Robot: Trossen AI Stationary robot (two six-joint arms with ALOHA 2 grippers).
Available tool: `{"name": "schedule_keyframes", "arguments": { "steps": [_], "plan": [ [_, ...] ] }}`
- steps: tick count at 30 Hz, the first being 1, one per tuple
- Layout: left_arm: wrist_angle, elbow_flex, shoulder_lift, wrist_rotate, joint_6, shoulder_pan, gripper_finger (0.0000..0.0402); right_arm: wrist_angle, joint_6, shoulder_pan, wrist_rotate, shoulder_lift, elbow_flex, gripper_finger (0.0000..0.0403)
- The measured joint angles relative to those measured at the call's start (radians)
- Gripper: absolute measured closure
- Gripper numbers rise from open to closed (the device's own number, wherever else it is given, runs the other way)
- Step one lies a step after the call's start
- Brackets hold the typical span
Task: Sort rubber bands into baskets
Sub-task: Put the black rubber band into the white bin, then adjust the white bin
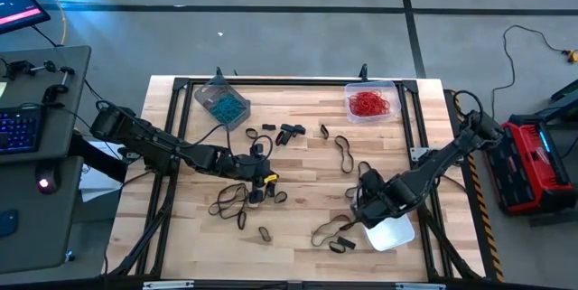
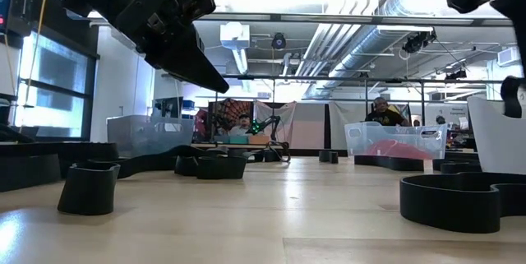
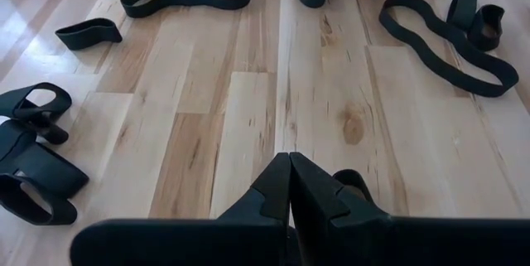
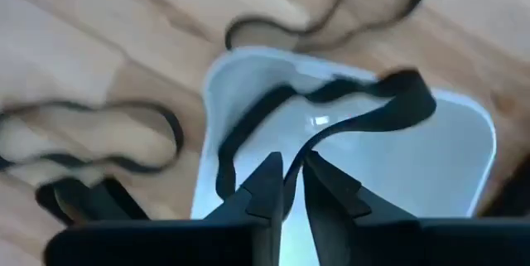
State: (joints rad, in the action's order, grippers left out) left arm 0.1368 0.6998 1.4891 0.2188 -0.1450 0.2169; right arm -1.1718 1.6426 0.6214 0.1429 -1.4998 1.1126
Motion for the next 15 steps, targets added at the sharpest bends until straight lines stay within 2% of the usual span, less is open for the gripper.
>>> {"name": "schedule_keyframes", "arguments": {
  "steps": [4,10,12,15],
  "plan": [
    [0.002,0.0,0.0,0.0,0.008,0.0,0.0401,0.013,-0.004,0.034,-0.073,0.0,0.0,0.0352],
    [-0.003,0.0,0.0,0.0,0.016,-0.001,0.0401,0.052,0.031,0.13,-0.167,-0.029,0.0,0.0397],
    [-0.004,0.0,0.0,0.0,0.016,0.0,0.0401,0.054,0.055,0.156,-0.197,-0.038,0.0,0.0393],
    [-0.003,0.0,0.0,0.001,0.016,0.0,0.0401,0.076,0.06,0.176,-0.177,-0.039,-0.001,0.0377]
  ]
}}
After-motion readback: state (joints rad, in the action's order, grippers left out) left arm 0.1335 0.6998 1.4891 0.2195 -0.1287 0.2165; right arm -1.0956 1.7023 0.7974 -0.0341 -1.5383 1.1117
